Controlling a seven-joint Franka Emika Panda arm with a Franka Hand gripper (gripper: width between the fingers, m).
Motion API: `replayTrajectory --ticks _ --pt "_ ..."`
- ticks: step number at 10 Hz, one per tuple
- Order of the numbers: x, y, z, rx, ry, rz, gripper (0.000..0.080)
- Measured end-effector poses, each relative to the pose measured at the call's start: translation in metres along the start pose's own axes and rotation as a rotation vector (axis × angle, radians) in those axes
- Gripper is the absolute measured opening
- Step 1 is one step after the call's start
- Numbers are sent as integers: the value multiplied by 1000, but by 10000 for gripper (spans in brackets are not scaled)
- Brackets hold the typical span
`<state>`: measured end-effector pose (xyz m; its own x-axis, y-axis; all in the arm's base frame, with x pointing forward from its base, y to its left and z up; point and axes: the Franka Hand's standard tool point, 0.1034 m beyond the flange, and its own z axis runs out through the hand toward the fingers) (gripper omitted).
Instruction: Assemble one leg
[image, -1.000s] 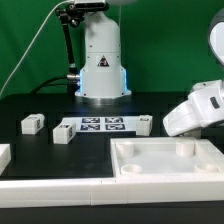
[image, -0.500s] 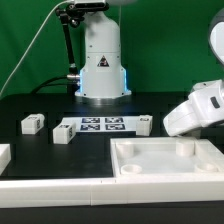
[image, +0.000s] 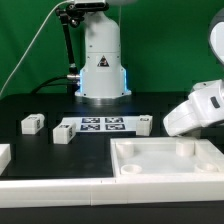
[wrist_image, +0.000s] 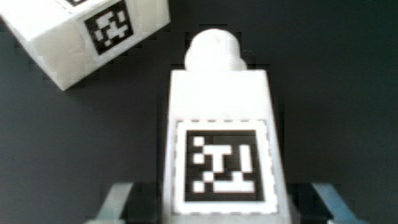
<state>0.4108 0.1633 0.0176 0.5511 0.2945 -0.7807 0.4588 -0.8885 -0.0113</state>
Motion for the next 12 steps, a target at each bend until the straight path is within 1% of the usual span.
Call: replayTrajectory --ticks 2,3,4,5,6,7,8,9,10,11,12 --pt "-37 14 -33 2 -41 16 291" --pt "-49 22 -45 8 -40 29 291" --pt "-57 31 -57 19 -9 35 291" --pt "-69 40 -67 26 14 50 291" --pt "-64 40 -66 23 65 50 291" --pt "-54 40 -69 19 155 50 291" --pt "-55 41 -71 13 226 55 292" --pt "-51 43 -74 8 333 59 292" --pt "-48 47 -75 -1 433 48 292" --pt "-41 63 -68 -6 487 30 292" --pt "-38 74 -76 -6 562 52 292"
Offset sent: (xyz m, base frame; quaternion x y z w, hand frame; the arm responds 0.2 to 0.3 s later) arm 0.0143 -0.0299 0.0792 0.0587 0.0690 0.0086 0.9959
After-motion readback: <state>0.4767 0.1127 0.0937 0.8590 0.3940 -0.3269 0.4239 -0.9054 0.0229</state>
